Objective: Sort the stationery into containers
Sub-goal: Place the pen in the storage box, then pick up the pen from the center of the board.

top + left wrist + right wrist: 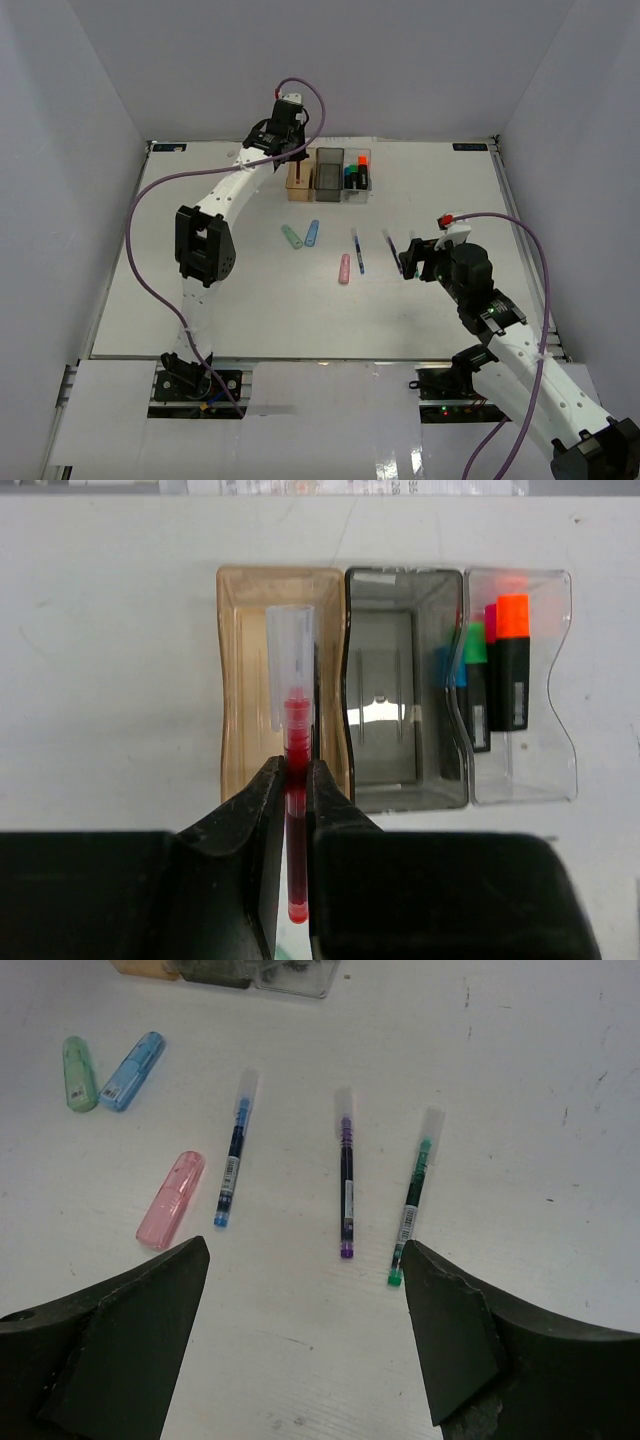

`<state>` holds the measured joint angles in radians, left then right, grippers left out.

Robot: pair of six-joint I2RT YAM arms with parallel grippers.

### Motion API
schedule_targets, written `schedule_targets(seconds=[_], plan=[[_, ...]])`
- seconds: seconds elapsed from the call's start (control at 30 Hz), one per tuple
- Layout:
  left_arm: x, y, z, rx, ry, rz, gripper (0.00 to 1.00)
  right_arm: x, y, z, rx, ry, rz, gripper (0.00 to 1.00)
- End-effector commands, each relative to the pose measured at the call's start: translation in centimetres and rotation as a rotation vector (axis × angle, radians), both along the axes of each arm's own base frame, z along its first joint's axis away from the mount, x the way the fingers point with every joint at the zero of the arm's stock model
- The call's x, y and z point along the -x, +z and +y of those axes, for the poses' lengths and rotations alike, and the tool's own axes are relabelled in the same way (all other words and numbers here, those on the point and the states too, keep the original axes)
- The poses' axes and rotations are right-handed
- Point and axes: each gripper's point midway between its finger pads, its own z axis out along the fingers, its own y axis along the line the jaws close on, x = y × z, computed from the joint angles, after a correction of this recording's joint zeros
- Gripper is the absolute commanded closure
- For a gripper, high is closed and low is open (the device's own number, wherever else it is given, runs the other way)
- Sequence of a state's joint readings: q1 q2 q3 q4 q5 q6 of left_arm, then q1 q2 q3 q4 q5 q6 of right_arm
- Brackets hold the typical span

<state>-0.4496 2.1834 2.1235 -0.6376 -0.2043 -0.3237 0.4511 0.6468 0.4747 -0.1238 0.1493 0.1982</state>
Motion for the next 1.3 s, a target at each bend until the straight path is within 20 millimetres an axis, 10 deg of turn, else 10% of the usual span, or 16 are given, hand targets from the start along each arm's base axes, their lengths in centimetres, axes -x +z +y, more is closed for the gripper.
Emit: schedule_targets(seconds=[0.0, 0.27, 0.5, 0.7, 1.13, 1.27], plan=[[-2.0, -0.8, -0.6, -0.052, -0.088, -0.026, 0.81, -0.4, 0.4, 0.1, -0.006, 0.005, -0.027, 0.16], [-5.5, -1.0, 0.0, 0.007, -0.109, -0.111, 0.76, -0.6, -0.5, 0.5, 0.006, 0.017, 0.000, 0.16], [-5.4, -3.5, -0.1, 0.007, -0.137, -0.081, 0.52, -0.7, -0.7, 0.9, 0.011, 0.041, 0.015, 0.16], [-4.2, -1.7, -0.1, 0.049, -0.137, -0.084, 0.44, -0.9, -1.1, 0.4, 0.027, 0.008, 0.044, 0.15], [7.2, 7.0, 3.5, 0.162, -0.094, -0.075, 0.04, -2.8, -6.8, -3.8, 0.149, -0.241, 0.310, 0.27], [12.6, 3.8, 5.2, 0.151, -0.111, 0.005, 0.02, -3.4, -8.7, -4.2, 0.171, -0.250, 0.379, 0.33]])
